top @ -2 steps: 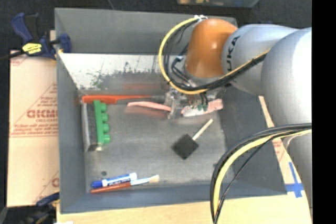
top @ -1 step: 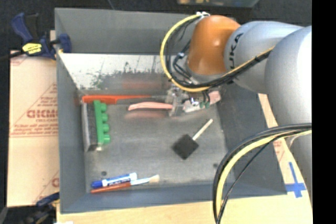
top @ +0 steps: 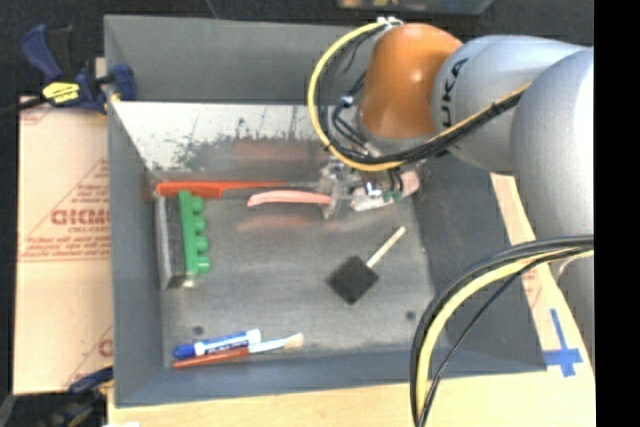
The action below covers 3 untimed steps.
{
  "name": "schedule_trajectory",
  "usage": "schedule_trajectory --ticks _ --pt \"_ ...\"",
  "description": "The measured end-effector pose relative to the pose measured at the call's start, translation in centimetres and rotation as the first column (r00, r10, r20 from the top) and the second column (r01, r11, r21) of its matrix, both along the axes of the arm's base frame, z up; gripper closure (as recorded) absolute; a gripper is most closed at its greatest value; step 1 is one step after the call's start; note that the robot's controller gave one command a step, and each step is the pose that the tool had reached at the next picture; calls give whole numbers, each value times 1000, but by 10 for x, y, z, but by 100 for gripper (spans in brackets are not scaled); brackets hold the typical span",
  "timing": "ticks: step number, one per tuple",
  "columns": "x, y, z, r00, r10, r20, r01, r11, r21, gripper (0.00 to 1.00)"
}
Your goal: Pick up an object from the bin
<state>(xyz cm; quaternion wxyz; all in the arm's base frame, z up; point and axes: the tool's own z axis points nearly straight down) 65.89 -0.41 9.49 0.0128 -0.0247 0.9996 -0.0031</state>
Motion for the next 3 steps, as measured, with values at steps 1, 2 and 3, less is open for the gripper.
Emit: schedule_trajectory --ticks 1,2,3 --pt "1 -1 63 1000 -1 4 1 1000 -1 100" --pt "-2 -1 12 1000 -1 -5 1 1000 -1 100" --pt "3 -2 89 1000 -2 13 2 1000 -2 100"
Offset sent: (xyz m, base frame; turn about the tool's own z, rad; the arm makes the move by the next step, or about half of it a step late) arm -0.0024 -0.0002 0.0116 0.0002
